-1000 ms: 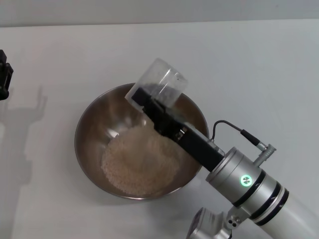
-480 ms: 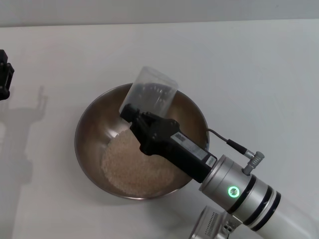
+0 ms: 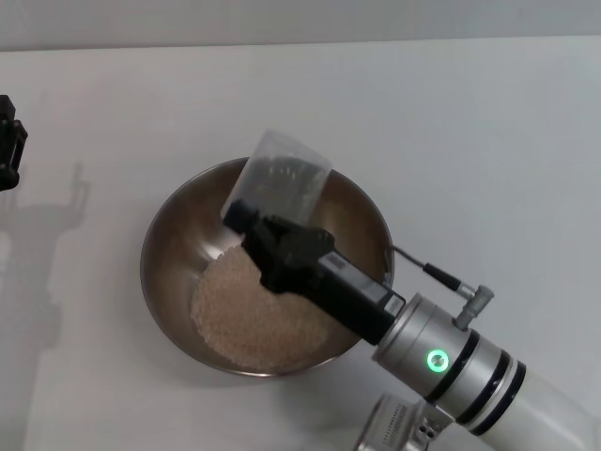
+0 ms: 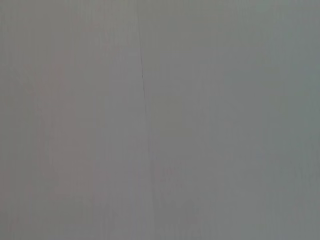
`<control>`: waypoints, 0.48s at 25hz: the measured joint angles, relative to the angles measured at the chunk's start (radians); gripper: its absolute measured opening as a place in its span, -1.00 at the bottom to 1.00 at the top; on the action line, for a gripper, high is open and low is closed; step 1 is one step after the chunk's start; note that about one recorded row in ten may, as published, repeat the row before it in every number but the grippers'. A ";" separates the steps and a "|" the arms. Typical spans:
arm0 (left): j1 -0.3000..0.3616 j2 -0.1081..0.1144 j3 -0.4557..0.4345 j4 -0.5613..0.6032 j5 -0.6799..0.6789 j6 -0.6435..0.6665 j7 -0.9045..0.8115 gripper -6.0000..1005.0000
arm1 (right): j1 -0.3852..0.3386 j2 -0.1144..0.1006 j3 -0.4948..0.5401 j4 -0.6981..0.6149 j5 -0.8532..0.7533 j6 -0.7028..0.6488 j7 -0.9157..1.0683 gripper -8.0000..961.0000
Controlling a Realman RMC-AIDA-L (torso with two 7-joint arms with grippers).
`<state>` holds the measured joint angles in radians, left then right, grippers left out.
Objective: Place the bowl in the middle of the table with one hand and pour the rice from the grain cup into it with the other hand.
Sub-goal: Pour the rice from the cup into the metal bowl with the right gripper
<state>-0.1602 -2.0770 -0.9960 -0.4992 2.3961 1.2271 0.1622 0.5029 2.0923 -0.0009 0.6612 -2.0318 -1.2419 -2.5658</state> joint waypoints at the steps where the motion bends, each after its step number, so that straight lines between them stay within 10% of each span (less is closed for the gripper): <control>1: 0.003 0.000 0.000 -0.002 0.000 0.000 0.000 0.47 | -0.003 0.000 0.013 0.008 0.001 -0.004 0.041 -0.82; 12: 0.004 0.000 0.002 -0.004 0.000 0.000 -0.001 0.47 | -0.067 0.000 0.137 0.071 0.001 -0.146 0.679 -0.80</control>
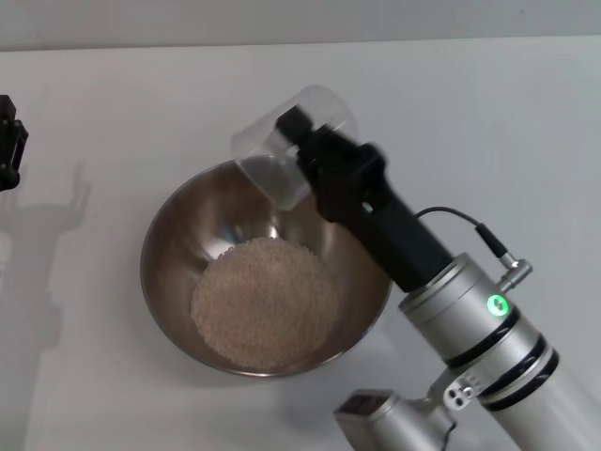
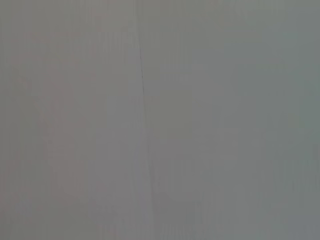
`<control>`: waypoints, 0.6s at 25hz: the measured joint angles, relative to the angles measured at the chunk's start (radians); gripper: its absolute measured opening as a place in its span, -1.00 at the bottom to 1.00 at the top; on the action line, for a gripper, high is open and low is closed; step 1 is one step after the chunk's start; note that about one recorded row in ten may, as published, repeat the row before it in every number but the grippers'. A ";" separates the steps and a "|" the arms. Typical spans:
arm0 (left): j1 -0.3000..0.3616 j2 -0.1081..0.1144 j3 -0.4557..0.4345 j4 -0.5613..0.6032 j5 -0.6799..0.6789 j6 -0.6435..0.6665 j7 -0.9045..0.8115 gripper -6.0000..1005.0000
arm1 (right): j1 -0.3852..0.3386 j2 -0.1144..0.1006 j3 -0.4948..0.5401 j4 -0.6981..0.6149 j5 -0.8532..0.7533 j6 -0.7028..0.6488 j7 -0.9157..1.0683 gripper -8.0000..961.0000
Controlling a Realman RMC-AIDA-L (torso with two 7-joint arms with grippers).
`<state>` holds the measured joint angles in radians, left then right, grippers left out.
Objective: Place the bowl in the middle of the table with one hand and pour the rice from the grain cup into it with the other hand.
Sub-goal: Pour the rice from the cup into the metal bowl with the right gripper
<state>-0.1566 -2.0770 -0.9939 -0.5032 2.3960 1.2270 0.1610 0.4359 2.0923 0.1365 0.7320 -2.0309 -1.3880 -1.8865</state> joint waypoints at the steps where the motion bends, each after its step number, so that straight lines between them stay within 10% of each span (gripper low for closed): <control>1: 0.000 0.000 0.000 -0.001 0.000 0.000 0.000 0.47 | -0.007 0.000 0.013 0.001 0.001 -0.009 0.062 -0.80; 15: 0.002 0.000 0.001 0.006 0.000 0.000 0.000 0.47 | -0.060 -0.009 0.118 -0.001 0.025 -0.090 0.988 -0.78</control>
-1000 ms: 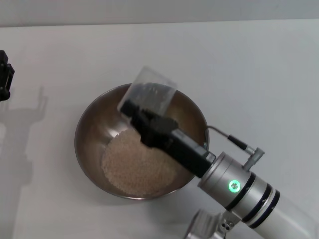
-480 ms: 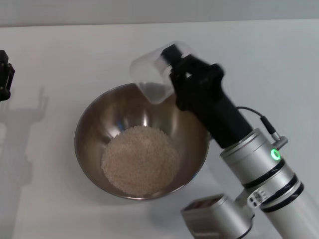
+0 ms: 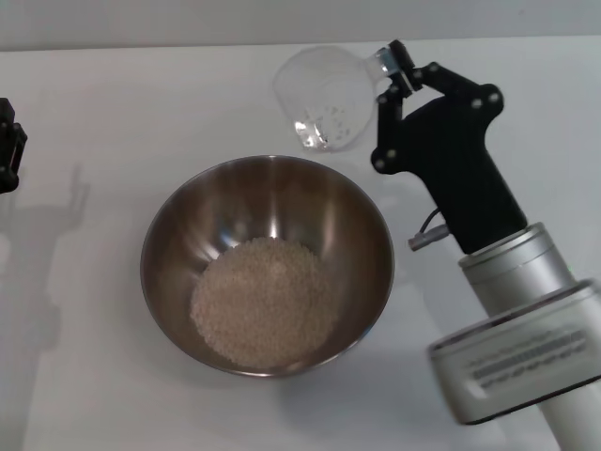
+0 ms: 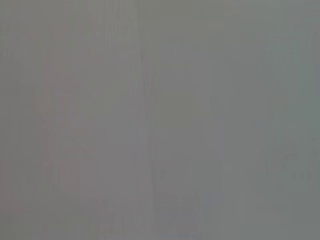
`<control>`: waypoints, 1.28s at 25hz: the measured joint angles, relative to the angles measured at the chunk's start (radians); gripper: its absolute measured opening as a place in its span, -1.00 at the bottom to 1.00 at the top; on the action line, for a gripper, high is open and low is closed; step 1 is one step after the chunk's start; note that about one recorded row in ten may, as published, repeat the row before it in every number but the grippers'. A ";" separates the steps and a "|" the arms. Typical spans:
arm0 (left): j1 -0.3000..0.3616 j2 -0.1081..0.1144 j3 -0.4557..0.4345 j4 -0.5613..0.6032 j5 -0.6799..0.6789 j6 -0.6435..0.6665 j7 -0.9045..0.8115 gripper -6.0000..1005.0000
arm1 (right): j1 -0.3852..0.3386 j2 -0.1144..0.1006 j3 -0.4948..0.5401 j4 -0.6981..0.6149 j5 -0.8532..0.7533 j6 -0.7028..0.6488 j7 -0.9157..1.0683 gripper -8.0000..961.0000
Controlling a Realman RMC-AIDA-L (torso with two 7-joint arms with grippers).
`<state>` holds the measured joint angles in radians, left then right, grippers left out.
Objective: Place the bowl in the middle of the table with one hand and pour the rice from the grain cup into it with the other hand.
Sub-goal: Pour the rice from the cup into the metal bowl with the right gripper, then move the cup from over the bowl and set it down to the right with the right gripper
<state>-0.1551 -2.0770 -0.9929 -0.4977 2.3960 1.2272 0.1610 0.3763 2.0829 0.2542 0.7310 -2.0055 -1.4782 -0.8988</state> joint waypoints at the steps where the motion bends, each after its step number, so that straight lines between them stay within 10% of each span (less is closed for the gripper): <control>1: -0.001 0.000 0.003 0.000 0.000 0.000 0.000 0.47 | -0.003 0.001 0.005 -0.009 0.003 -0.007 0.081 -0.78; 10: -0.007 0.000 0.008 0.004 0.000 -0.001 0.000 0.47 | -0.009 0.003 0.046 -0.270 -0.008 -0.122 0.833 -0.76; 20: -0.012 0.000 0.008 0.005 -0.001 -0.005 0.000 0.47 | -0.097 0.003 0.126 -0.391 0.030 -0.081 0.859 -0.75; 32: -0.018 -0.002 0.010 0.007 -0.003 -0.015 0.000 0.46 | -0.007 -0.002 0.106 -0.557 -0.011 0.128 1.043 -0.73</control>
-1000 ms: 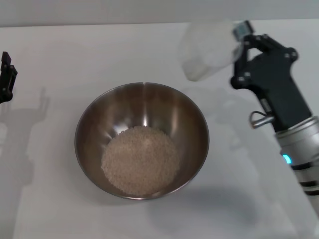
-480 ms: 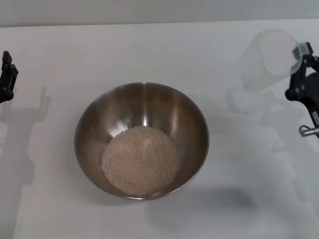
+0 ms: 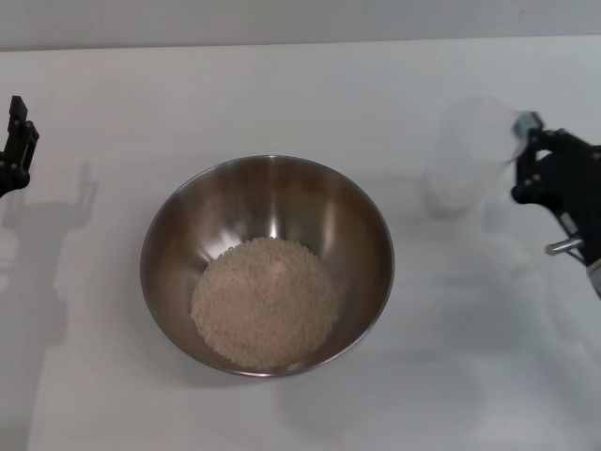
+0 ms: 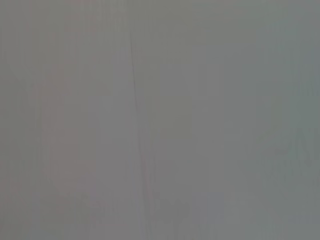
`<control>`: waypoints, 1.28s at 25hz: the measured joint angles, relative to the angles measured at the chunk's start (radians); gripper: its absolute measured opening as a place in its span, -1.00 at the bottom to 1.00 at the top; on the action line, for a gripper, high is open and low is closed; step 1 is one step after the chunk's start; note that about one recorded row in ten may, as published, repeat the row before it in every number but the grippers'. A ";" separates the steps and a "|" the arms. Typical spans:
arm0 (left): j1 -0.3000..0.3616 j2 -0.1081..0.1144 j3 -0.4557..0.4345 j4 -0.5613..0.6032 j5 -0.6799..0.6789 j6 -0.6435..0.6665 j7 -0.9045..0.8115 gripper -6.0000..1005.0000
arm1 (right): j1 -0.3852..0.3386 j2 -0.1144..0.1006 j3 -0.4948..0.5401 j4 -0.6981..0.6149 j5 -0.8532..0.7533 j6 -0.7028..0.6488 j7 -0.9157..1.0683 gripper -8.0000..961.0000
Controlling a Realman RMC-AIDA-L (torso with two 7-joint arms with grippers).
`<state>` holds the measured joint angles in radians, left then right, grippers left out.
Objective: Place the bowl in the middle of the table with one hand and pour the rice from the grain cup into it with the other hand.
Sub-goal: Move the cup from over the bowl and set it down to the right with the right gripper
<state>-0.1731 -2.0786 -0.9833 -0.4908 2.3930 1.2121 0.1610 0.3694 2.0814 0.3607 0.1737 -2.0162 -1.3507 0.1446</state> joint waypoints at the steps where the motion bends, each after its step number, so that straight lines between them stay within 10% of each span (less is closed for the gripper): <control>1: 0.000 0.000 0.000 0.000 0.000 0.000 0.000 0.46 | 0.015 0.001 -0.013 -0.007 -0.031 0.012 -0.002 -0.73; 32: -0.001 0.000 0.011 0.000 0.000 0.000 0.000 0.46 | 0.103 0.005 -0.077 0.019 -0.070 0.245 0.005 -0.69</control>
<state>-0.1742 -2.0785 -0.9725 -0.4908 2.3930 1.2118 0.1610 0.4722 2.0865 0.2842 0.1929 -2.0858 -1.1054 0.1491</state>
